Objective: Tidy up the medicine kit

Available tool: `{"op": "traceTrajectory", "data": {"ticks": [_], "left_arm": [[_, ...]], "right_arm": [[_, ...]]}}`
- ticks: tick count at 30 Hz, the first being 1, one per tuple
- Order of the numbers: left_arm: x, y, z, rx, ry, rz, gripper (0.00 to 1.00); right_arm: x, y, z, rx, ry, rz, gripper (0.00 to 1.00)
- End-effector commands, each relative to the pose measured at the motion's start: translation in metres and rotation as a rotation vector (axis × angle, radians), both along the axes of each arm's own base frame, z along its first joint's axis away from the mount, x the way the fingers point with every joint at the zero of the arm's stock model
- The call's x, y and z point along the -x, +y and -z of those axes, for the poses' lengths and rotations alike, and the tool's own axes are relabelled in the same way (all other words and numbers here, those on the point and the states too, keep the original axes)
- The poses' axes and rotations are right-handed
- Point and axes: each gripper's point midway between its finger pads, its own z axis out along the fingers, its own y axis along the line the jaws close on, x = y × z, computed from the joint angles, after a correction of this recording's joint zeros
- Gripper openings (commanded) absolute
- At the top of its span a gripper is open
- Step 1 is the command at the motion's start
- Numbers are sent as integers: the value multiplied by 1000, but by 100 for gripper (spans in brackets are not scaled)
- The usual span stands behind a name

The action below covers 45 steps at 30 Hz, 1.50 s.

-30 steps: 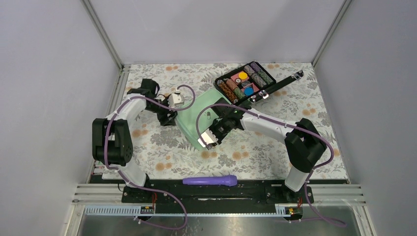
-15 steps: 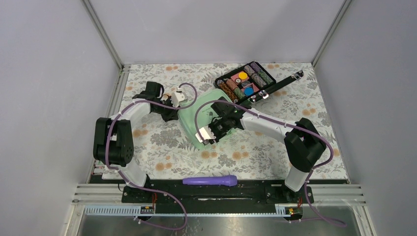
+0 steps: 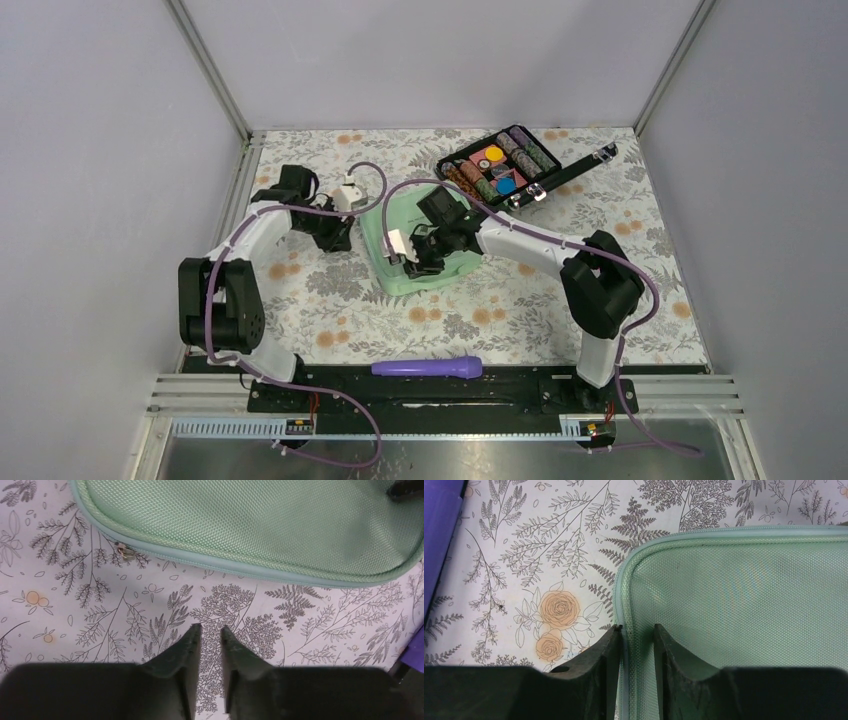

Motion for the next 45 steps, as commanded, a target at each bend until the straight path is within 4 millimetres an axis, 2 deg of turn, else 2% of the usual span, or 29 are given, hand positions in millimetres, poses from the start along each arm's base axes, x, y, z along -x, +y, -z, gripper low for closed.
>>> {"op": "traceTrajectory", "data": {"ticks": [1,4,6,8,12,16,21,23,26,32,36,40,45], "left_arm": [[-17,-4,-20,124,10,-240,31],[-31,-17,-45,306,-81,-234,45],[-28,-27,-55,362,-160,-134,50],[-23,-29,-55,355,-227,-46,52],[-24,-25,-44,335,-237,-77,57],[-46,-6,-47,288,-431,-238,57],[-60,-1,-40,215,-466,-218,55],[-61,-5,-39,213,-465,-172,55],[-55,-15,-29,184,-437,-103,54],[-61,-25,-19,167,-421,-54,48],[-58,-30,-7,162,-385,-1,44],[-55,-32,8,155,-363,34,33],[-62,-28,-3,191,-376,-3,18]], "right_arm": [[16,0,4,13,141,56,34],[26,-13,5,35,118,1,35],[30,-24,9,71,97,-38,34],[37,-37,13,106,88,-82,33],[45,-54,19,150,78,-118,33],[46,-55,18,155,87,-99,33],[47,-57,16,163,96,-87,33],[46,-58,16,169,92,-90,33],[45,-56,15,166,85,-94,33],[45,-56,16,168,86,-93,33],[43,-58,16,177,73,-90,33],[41,-57,15,179,69,-82,33],[41,-58,16,184,75,-76,33]]}}
